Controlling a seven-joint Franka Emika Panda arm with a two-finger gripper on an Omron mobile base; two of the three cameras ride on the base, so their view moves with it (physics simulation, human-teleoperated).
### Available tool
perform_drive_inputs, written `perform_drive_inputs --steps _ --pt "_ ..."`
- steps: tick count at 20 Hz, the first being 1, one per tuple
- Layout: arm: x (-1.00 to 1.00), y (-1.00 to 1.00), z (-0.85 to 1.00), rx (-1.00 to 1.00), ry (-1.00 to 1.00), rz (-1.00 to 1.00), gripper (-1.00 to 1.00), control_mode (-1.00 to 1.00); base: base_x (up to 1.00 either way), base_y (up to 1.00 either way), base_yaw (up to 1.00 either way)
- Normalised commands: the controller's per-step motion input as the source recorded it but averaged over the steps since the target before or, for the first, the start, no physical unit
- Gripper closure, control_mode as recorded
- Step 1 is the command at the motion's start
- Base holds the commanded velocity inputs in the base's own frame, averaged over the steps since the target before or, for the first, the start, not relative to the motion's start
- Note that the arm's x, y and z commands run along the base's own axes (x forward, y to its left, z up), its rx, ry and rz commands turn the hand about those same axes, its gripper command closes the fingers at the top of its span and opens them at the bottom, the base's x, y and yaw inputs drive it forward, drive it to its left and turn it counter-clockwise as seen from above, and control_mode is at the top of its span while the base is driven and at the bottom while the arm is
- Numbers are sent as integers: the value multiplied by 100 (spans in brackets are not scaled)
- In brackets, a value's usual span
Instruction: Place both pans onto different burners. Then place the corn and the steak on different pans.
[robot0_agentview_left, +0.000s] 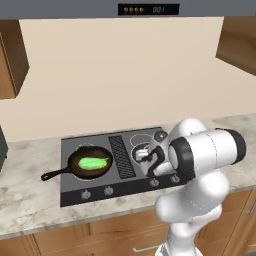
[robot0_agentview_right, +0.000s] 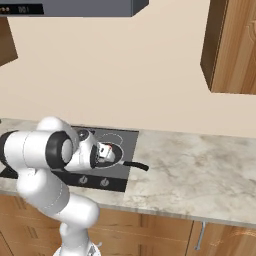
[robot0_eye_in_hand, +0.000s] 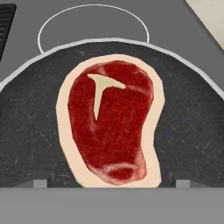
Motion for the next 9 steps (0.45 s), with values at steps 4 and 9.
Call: perform_drive_inputs --steps 4,9 --pt "-62 0 52 0 -3 0 -100 -100 0 0 0" --pt "-40 0 63 0 0 0 -100 -100 0 0 0"
